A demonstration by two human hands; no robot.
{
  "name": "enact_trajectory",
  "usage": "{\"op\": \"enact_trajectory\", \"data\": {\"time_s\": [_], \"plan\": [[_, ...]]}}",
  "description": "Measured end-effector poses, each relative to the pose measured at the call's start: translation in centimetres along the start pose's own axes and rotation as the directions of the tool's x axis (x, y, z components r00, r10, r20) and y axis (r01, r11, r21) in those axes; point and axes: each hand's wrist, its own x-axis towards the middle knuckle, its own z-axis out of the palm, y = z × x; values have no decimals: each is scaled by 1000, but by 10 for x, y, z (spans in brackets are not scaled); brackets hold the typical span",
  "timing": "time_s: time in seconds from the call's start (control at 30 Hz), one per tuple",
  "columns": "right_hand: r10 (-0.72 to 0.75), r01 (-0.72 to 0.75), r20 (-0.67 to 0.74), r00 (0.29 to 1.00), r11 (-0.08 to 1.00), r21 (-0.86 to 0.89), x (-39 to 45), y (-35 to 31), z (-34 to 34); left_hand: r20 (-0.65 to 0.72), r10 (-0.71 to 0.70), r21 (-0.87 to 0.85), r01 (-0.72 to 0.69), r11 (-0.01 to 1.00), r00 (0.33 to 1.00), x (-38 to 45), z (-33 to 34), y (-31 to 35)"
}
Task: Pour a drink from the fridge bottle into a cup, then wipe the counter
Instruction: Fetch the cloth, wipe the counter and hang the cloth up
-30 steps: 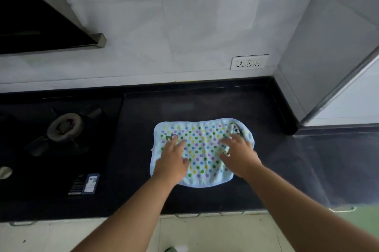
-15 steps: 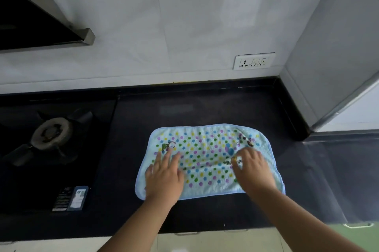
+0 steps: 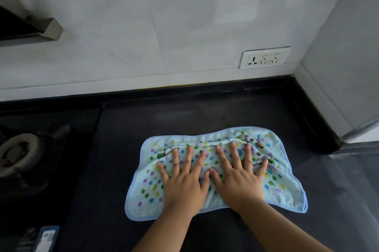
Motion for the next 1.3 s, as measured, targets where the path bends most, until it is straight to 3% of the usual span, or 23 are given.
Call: {"op": "enact_trajectory", "data": {"time_s": [0.27, 0.43, 0.6, 0.73, 0.9, 1.03, 1.1, 1.2, 1.3], "plan": [[-72, 72, -29, 997, 997, 2, 113, -88, -16, 45, -149, 24, 148, 989, 988, 100, -33, -78], [-169, 169, -182, 969, 985, -14, 158, -91, -35, 37, -188, 52, 186, 981, 981, 131, -37, -95], [-119, 119, 13, 993, 991, -55, 182, -65, -36, 37, -178, 39, 177, 984, 983, 152, -40, -88], [-117, 117, -6, 993, 992, -39, 139, -40, -31, 42, -85, 1, 85, 996, 995, 109, -36, -62], [-52, 52, -5, 999, 998, -31, 22, 12, -7, 12, 29, -67, -28, 997, 1000, -8, -20, -4], [-48, 46, -74, 996, 998, -32, -24, 36, -4, -159, 43, -89, -58, 994, 986, -38, -22, 5], [-97, 99, -124, 988, 995, 14, -22, 32, -9, -118, -3, -71, -5, 997, 993, -33, -22, 7], [-195, 195, -78, 978, 981, -1, -18, 24, 1, -7, 20, 0, -20, 1000, 1000, -26, -5, 20], [-61, 60, -99, 993, 998, -12, -19, 42, 16, 14, 94, 0, -94, 996, 995, -10, 2, 42]]}}
